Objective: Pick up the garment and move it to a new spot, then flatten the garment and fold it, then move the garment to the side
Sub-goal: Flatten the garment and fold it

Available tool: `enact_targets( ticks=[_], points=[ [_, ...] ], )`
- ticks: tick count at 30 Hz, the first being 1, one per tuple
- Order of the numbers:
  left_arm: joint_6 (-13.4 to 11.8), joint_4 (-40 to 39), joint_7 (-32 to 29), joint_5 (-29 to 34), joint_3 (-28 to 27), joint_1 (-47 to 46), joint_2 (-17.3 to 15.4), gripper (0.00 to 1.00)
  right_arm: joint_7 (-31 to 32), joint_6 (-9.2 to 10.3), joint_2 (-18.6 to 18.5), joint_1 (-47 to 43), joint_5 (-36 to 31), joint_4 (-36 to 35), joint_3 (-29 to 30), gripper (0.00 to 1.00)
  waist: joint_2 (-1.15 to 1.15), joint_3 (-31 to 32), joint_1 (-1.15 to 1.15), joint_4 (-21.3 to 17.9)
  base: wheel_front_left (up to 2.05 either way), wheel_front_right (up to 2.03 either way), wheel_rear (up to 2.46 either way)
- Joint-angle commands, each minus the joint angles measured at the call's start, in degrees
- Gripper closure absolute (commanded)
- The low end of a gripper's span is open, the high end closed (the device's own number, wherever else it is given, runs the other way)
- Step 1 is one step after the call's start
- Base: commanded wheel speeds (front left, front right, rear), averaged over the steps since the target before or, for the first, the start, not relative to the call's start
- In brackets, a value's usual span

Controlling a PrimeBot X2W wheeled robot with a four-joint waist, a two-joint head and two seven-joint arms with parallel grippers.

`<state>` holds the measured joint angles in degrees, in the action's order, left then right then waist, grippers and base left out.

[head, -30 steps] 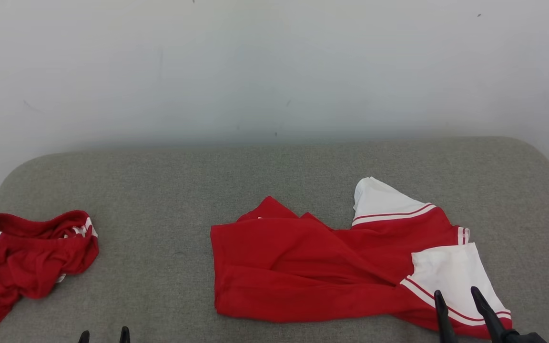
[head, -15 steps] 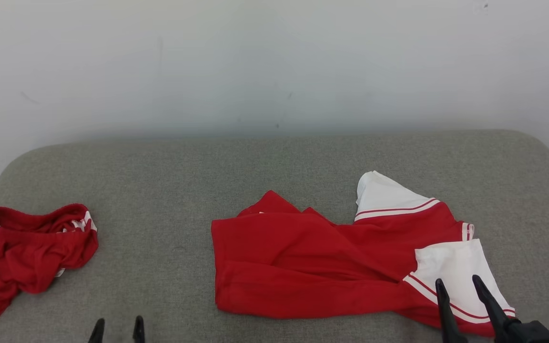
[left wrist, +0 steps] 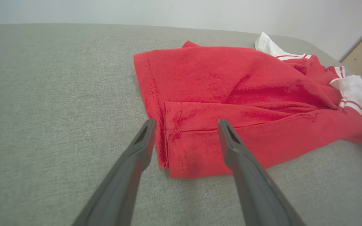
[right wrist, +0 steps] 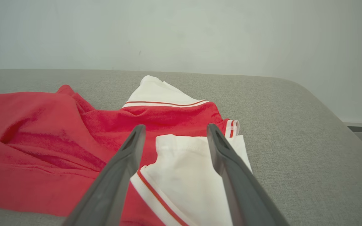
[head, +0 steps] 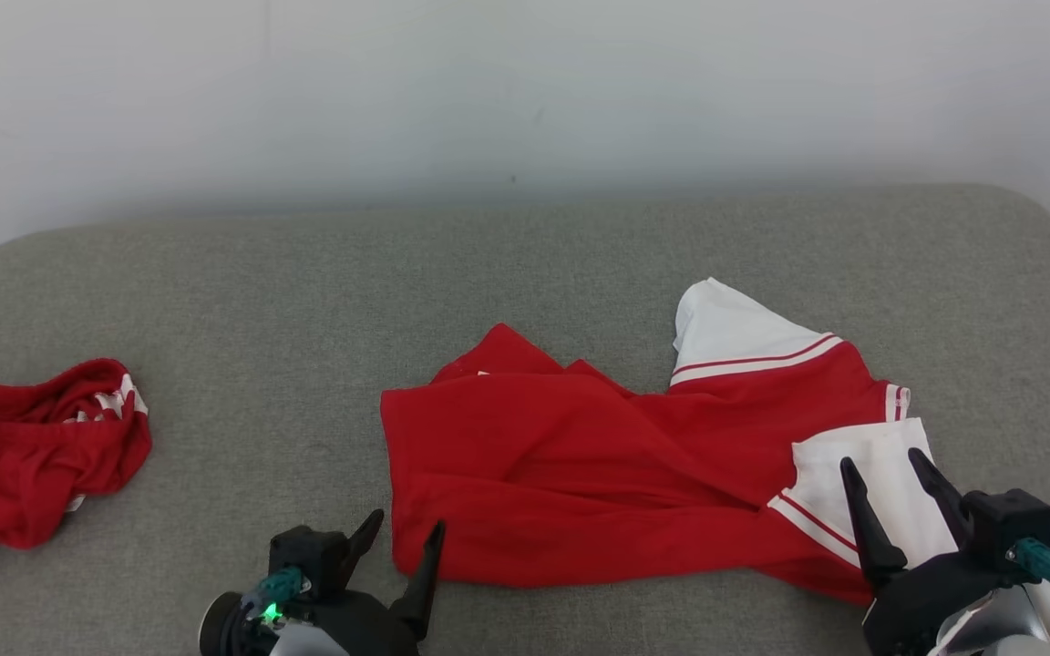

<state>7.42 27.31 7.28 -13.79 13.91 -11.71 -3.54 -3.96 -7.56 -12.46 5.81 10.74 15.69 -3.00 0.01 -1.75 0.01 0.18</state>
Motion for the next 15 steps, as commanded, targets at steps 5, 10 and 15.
enact_targets(
  ticks=[5,10,15],
  points=[
    [-0.04,4.12,-2.60,-5.03,4.23,-6.10,-1.12,0.00,-0.09,0.15,-1.28,4.25,1.75,3.34,-0.78,0.00,-0.01,-3.40,-0.01,-2.13,0.00,0.00,0.00],
    [-0.12,7.81,-3.60,-7.00,4.92,-8.99,-2.10,0.00,-1.14,0.15,-1.49,6.04,2.41,5.47,-1.02,0.00,-0.01,-4.46,-0.01,-2.75,0.00,0.00,0.00],
    [-0.06,10.21,-3.47,-8.16,5.41,-10.40,-1.89,0.00,-2.21,0.15,-1.43,6.94,2.96,6.99,-1.57,0.00,-0.01,-5.18,-0.01,-2.92,0.00,0.00,0.00]
  ],
)
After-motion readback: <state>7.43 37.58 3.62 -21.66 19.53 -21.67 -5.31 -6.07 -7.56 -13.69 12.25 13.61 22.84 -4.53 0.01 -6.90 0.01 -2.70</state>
